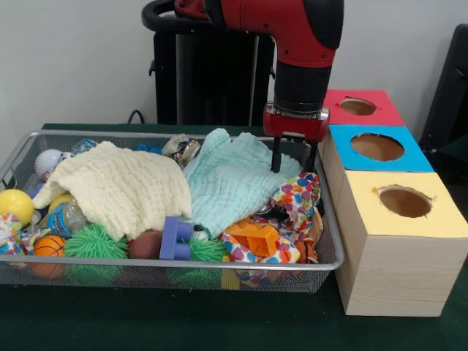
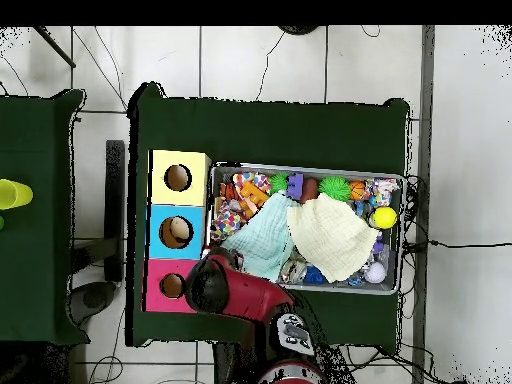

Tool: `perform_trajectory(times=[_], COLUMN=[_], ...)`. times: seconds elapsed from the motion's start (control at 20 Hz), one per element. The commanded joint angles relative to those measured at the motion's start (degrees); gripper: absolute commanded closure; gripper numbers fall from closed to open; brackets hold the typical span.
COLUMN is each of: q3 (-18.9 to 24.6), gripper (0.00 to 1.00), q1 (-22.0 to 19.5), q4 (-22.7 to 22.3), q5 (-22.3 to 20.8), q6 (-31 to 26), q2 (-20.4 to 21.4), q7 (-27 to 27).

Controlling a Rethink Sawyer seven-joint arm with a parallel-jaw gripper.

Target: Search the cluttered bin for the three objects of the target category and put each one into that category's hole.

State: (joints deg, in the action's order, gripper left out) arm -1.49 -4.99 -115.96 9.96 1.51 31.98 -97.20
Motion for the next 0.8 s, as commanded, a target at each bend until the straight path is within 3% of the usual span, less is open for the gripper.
perform_trajectory(times=[0.05,0.35,0.8], q3=[4.28,3.26,2.23], gripper=[0.0,0.0,0.0], q1=[-2.62,-2.12,-1.33], q4=[6.24,6.68,8.0], q5=[1.14,1.79,2.45], q6=[-7.25,-11.91,-14.11], q2=[1.18,5.3,6.34], q7=[-7.46,-7.56,-8.98])
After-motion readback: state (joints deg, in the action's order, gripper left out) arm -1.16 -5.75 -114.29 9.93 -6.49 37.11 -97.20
